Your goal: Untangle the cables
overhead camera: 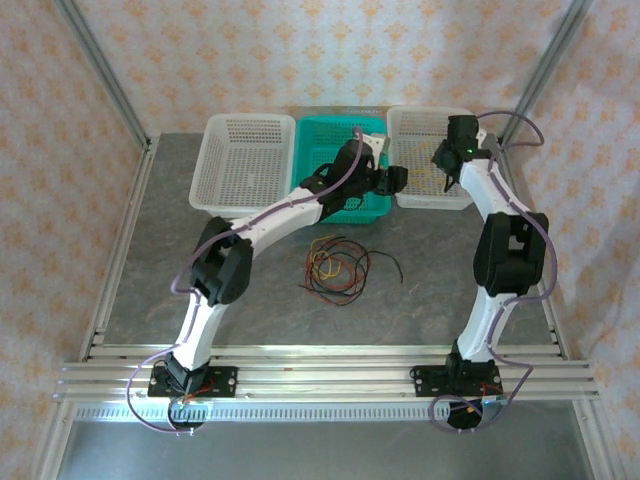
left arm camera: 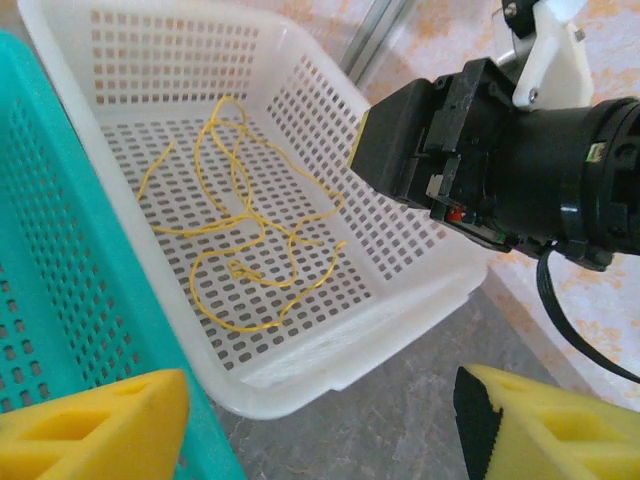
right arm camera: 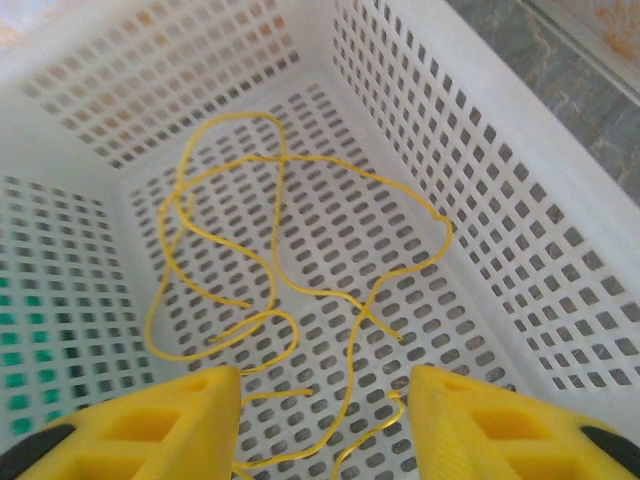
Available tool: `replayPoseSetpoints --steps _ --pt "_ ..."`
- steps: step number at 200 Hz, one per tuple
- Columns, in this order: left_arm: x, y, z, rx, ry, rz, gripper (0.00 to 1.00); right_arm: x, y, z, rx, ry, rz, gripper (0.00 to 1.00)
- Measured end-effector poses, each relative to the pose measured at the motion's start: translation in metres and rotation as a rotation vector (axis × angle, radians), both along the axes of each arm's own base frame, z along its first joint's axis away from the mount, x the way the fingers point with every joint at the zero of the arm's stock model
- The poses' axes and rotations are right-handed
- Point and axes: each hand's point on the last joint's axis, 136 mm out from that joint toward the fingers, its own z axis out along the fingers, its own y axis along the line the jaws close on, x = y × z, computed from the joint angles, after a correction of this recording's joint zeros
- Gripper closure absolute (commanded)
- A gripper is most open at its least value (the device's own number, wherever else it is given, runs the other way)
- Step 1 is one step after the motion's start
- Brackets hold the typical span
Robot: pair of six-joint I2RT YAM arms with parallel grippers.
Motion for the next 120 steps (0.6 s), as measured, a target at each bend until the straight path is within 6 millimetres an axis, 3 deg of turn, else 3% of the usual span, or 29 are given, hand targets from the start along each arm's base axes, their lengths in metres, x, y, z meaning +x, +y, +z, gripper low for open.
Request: replayPoseSetpoints --steps 35,54,83,120 --pt "-0.026 0.023 0.032 -0.011 -0.042 -0.003 0.28 -0.021 0.007 0.024 0.025 -0.072 0.033 0.34" --pt "-0.038 0.034 0.037 -0.013 -0.048 0.002 0.28 -0.035 0.011 0.031 0.040 -0.098 0.050 0.29" --pt "-0.055 0.052 0.027 0.016 -0.036 0.018 0.28 -0.062 0.024 0.036 0.049 -0.125 0.084 0.22" --pt "-0.080 0.079 -0.002 0.067 0.010 0.043 0.28 -0.105 0.063 0.044 0.056 -0.162 0.179 0.21"
